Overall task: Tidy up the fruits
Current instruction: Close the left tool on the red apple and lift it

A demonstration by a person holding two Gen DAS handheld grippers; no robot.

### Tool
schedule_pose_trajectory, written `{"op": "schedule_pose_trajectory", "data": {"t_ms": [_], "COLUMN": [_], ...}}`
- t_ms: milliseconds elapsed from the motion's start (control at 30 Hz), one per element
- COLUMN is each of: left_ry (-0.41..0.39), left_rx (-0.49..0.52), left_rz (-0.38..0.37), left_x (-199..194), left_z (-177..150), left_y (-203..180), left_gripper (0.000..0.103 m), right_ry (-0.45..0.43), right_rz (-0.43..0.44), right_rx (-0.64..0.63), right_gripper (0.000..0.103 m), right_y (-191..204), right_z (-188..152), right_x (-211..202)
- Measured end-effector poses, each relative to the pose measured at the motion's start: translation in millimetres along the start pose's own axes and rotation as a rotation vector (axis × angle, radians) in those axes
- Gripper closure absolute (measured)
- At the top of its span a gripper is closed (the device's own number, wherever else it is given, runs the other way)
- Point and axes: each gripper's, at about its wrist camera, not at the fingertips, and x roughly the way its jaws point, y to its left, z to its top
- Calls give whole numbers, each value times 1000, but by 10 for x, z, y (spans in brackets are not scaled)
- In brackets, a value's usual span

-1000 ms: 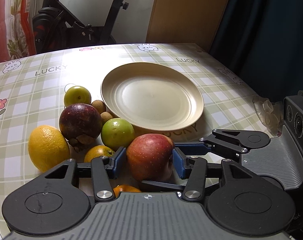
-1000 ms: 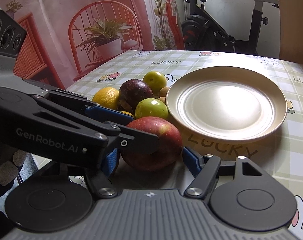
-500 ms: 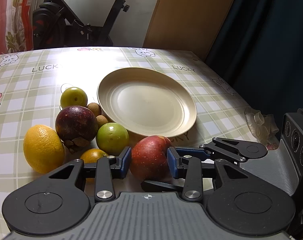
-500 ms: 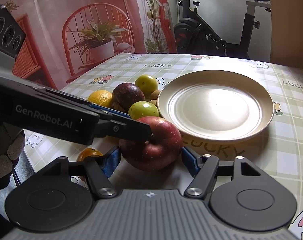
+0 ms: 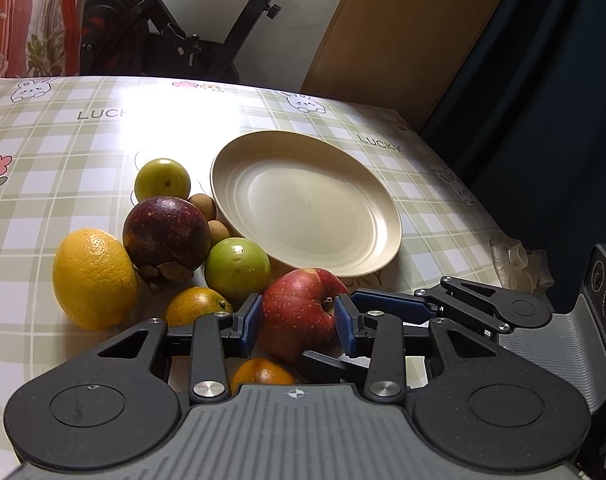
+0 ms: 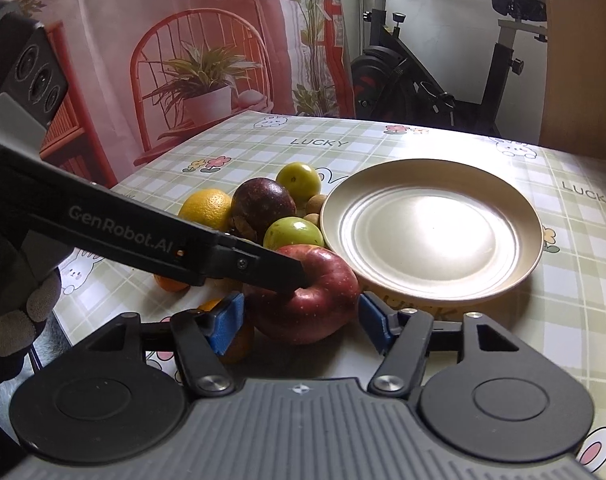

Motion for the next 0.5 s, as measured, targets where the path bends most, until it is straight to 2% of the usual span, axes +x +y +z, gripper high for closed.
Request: {"op": "schedule_pose_trajectory", "data": {"t_ms": [267, 500], "left_ry": [0, -8], "left_rx": [-6, 34], "left_rz": [4, -16], "left_x": [21, -3], "left_z": [-14, -3], "left_y": [9, -53], "left_gripper": [61, 61], "right_ry": [-12, -34], "right_rz": [46, 9], "right_rx": [76, 60], "right_gripper": [31, 32], "right_y": [-112, -74], "right_z": [-30, -30], "right_x": [86, -20]}}
